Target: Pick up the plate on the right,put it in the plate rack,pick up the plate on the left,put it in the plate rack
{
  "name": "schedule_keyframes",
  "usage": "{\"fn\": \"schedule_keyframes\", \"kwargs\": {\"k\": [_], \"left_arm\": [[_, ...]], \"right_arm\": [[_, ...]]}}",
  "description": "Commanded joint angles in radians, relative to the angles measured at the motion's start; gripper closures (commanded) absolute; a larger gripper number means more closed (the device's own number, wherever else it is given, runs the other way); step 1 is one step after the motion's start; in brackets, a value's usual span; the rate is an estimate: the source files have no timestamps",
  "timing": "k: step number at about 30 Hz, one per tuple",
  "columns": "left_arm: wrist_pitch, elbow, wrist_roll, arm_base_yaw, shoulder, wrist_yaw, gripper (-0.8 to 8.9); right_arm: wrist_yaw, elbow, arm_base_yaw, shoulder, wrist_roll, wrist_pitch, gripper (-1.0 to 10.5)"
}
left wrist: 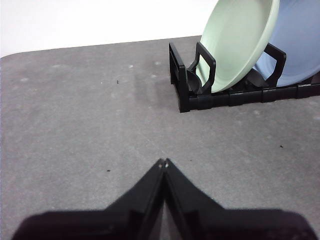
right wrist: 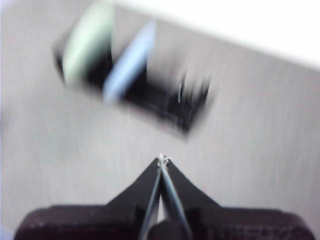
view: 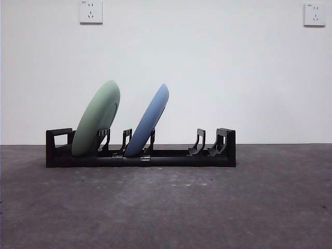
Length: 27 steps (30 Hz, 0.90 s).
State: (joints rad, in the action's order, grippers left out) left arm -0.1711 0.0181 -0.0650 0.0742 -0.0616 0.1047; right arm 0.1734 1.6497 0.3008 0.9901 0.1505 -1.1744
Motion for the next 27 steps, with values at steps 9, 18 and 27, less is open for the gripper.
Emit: {"fn": "schedule_keyframes", "kwargs": {"k": [9, 18, 27], "left_arm": [[0.007, -0.009, 0.012, 0.003, -0.003, 0.003, 8.17], [0.007, -0.009, 0.012, 0.003, -0.004, 0.003, 8.17], [0.007, -0.009, 0.012, 0.003, -0.004, 0.003, 8.17]], "right_arm": [[0.055, -0.603, -0.361, -0.493, 0.057, 0.502, 9.5], [0.015, -1.143, -0.369, -0.742, -0.032, 0.827, 9.5], [-0.063, -1.459, -0.369, -0.918, -0.129, 0.945, 9.5]]}}
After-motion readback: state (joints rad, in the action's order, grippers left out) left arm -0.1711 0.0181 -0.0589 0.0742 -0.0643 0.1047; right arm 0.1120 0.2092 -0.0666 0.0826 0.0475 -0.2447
